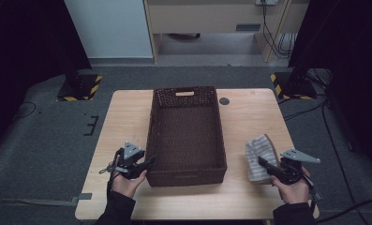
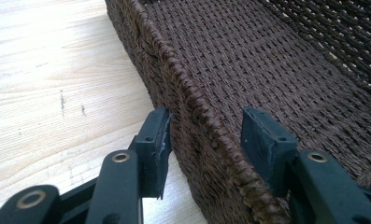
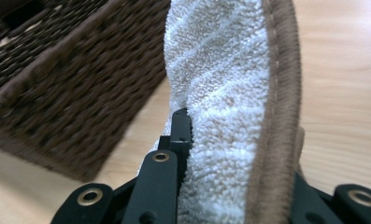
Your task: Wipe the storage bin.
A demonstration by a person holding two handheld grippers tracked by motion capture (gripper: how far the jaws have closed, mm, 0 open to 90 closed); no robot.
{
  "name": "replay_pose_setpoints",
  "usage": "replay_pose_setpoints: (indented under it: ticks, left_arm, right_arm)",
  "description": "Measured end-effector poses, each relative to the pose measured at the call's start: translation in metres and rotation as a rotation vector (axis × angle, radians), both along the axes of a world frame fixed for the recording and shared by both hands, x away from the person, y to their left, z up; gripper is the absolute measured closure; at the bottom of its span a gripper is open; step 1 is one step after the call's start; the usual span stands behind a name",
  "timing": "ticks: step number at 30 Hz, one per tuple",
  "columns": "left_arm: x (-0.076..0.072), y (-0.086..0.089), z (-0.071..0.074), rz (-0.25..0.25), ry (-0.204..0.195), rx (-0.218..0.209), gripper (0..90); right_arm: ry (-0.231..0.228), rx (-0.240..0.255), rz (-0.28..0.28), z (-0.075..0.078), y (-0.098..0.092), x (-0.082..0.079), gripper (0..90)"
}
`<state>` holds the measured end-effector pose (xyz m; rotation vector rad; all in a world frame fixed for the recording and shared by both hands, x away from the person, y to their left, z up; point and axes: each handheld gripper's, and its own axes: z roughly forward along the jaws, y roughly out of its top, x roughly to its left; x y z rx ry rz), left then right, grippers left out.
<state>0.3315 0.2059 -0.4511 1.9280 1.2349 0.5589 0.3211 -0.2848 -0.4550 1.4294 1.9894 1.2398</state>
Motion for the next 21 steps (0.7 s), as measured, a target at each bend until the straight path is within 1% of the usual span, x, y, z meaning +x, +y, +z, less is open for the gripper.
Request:
replay_pose_setpoints:
  ticks: [1, 3, 5, 6, 9, 12, 14, 17, 18, 21]
  left_arm:
    - [0.000, 0.000, 0.000, -0.002, 0.000, 0.008, 51.4]
    - [-0.001, 0.000, 0.001, -0.004, -0.012, 0.008, 51.4]
    - [-0.001, -0.001, 0.003, -0.006, -0.020, 0.005, 51.6]
    - [-0.001, -0.001, 0.004, -0.008, -0.029, -0.001, 51.5]
    - [-0.002, -0.001, 0.008, -0.012, -0.044, 0.000, 51.3]
    - [-0.001, 0.002, 0.010, -0.006, -0.049, -0.007, 51.2]
    - [-0.001, 0.005, 0.011, 0.003, -0.052, -0.014, 51.2]
    - [0.001, 0.009, 0.011, 0.014, -0.052, -0.022, 51.4]
    - [0.001, 0.010, 0.011, 0.012, -0.048, -0.029, 51.2]
    - [0.002, 0.010, 0.011, 0.011, -0.044, -0.036, 51.1]
  right_arm:
    - [-0.013, -0.006, -0.012, 0.004, -0.004, -0.002, 78.1]
    - [-0.035, -0.014, -0.037, 0.011, -0.012, -0.005, 78.0]
    - [-0.034, -0.026, -0.054, 0.012, -0.016, -0.006, 77.8]
    - [-0.026, -0.048, -0.054, 0.010, -0.018, -0.005, 77.6]
    - [0.033, -0.115, -0.063, -0.006, -0.017, 0.000, 76.9]
    - [0.088, -0.156, -0.071, -0.023, -0.017, 0.006, 75.3]
    - [0.098, -0.167, -0.083, -0.030, -0.019, 0.008, 71.3]
    - [0.105, -0.190, -0.090, -0.041, -0.020, 0.012, 62.1]
    - [0.115, -0.191, -0.094, -0.044, -0.021, 0.013, 58.9]
    - [0.104, -0.179, -0.107, -0.049, -0.023, 0.016, 48.8]
